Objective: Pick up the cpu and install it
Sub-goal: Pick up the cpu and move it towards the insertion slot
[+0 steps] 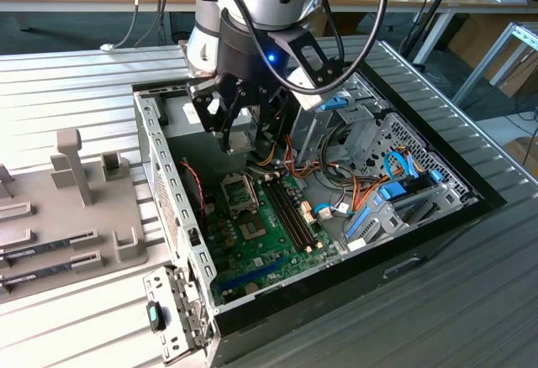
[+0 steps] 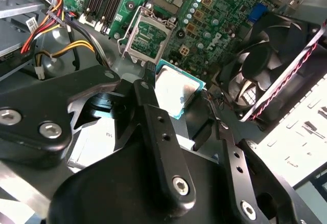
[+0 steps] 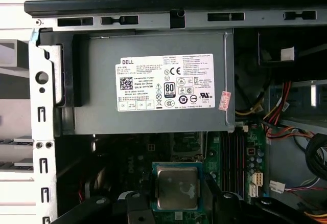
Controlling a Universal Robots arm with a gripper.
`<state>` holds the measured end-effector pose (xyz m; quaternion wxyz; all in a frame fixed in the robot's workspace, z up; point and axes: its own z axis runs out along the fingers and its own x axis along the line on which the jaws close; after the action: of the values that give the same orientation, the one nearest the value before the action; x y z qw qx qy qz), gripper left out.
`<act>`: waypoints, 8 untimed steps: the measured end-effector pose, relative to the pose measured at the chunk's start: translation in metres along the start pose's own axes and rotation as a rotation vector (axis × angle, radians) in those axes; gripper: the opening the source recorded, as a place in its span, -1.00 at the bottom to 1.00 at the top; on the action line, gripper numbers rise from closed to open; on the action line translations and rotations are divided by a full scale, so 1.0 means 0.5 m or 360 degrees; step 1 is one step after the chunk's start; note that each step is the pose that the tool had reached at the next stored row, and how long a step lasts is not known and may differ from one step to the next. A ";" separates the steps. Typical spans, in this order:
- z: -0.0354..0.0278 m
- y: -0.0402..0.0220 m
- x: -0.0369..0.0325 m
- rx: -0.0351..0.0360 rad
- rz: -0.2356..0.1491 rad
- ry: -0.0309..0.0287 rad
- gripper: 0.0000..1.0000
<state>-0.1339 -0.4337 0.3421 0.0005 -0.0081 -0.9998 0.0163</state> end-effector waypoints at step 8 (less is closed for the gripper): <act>0.006 -0.008 -0.005 0.0004 0.0000 0.00000 -0.05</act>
<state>-0.1312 -0.4379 0.3394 0.0005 -0.0081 -0.9998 0.0175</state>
